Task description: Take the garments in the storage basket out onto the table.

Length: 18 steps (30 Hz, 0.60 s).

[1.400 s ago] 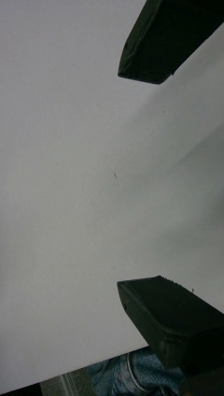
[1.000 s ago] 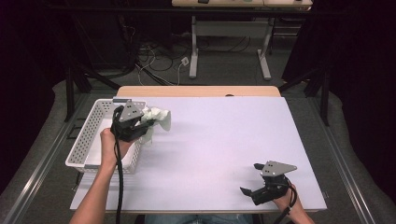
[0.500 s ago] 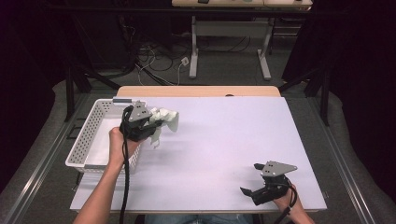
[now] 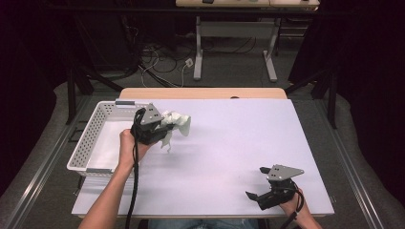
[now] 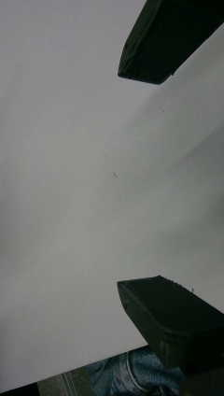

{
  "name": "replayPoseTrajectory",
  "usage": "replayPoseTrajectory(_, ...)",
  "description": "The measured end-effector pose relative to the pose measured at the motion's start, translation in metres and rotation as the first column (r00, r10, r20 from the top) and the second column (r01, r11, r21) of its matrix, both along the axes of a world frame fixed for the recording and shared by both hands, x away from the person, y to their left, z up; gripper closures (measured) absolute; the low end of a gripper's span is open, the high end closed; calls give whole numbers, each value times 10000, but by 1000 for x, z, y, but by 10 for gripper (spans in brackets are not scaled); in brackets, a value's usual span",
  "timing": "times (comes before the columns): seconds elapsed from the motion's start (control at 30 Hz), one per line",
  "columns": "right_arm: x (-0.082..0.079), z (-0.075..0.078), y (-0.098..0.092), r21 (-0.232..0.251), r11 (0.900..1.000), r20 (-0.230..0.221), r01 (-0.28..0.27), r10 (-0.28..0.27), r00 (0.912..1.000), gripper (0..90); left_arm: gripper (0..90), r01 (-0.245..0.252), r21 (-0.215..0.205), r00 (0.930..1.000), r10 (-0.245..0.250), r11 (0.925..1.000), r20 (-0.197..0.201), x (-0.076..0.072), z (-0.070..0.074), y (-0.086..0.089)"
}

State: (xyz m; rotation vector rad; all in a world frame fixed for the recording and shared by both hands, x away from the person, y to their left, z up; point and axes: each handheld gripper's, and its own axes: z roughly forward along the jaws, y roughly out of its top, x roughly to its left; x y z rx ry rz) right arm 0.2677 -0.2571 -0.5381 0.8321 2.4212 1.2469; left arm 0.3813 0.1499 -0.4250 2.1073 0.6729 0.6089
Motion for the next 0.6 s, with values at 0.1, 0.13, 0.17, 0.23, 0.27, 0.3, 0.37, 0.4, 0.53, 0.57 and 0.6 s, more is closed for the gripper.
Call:
replayPoseTrajectory(0.1,0,0,0,15,10000,6,6,-6,10000,5,739,42,96,10000,-42,9999,-11,2,-3,-5)
replayPoseTrajectory(0.13,0,0,1,14,10000,3,-2,2,10000,5,739,111,134,9999,-111,9998,1,3,-3,-5)
replayPoseTrajectory(0.17,0,0,1,4,10000,31,-19,19,10000,4,739,113,86,9999,-112,9999,-82,3,-4,-7)
replayPoseTrajectory(0.23,0,-1,1,35,10000,69,-5,5,10000,4,739,175,124,9998,-174,9998,-54,4,-5,-9)
replayPoseTrajectory(0.27,0,-1,1,42,10000,67,0,0,10000,4,739,187,59,9998,-186,9998,-113,4,-5,-10)
replayPoseTrajectory(0.3,0,-1,1,35,10000,66,-11,11,10000,4,739,214,65,9997,-213,9997,-101,4,-6,-11)
replayPoseTrajectory(0.37,0,0,1,0,10000,39,-11,11,10000,4,739,295,134,9996,-295,9995,-5,5,-6,-14)
replayPoseTrajectory(0.4,0,0,1,7,10000,41,-9,9,10000,4,739,279,82,9996,-278,9996,-94,4,-6,-15)
replayPoseTrajectory(0.53,0,0,1,4,10000,59,-26,26,10000,4,739,328,35,9994,-328,9995,-71,5,-8,-20)
replayPoseTrajectory(0.57,0,0,1,-2,10000,67,-25,25,10000,4,739,360,63,9993,-360,9993,-46,6,-8,-21)
replayPoseTrajectory(0.6,0,0,1,-2,10000,55,-31,31,10000,4,739,378,66,9993,-378,9993,-58,6,-8,-22)
